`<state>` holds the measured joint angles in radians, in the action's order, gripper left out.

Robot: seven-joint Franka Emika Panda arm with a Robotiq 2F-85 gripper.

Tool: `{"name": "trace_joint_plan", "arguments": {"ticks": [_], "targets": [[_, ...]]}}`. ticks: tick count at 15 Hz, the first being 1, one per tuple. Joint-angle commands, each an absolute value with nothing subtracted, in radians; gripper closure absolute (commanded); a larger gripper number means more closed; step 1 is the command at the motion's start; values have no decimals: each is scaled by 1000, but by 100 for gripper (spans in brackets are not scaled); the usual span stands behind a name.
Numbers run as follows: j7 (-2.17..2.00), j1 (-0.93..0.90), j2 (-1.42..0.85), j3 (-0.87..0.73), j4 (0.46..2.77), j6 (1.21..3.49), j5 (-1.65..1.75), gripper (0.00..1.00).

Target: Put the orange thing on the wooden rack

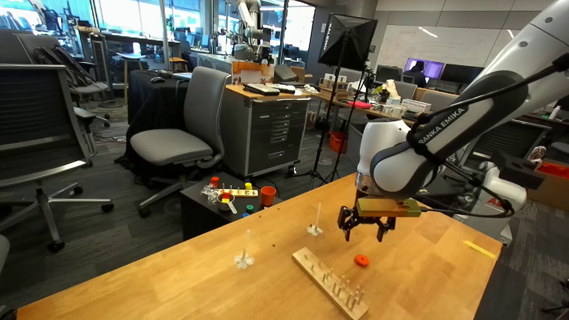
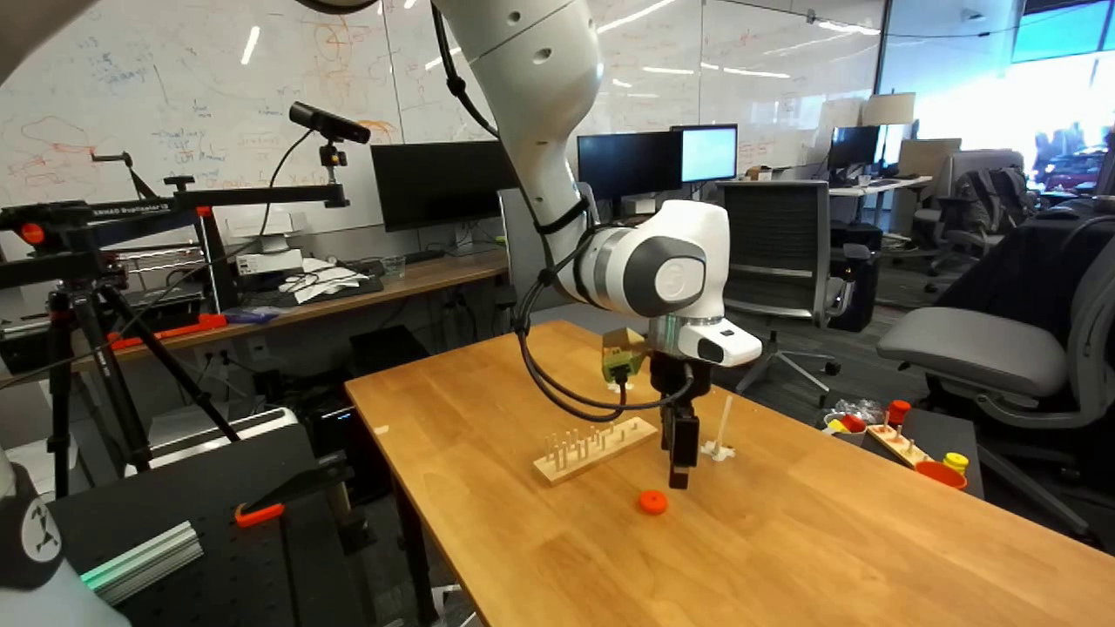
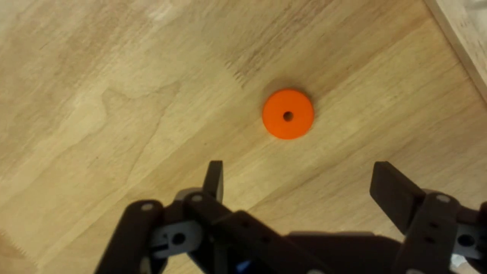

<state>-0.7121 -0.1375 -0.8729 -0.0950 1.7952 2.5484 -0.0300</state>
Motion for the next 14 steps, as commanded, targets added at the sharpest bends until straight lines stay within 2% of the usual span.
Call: {"name": "trace_joint_plan", "arguments": {"ticks": [1, 6, 8, 14], "targets": [[-759, -163, -852, -100, 1840, 2641, -90, 0], [-860, -154, -857, -69, 1874, 2796, -259, 0], [-728, -152, -842, -56, 1878, 2676, -184, 0], [-485, -144, -771, -22, 1972, 2574, -158, 0]]}}
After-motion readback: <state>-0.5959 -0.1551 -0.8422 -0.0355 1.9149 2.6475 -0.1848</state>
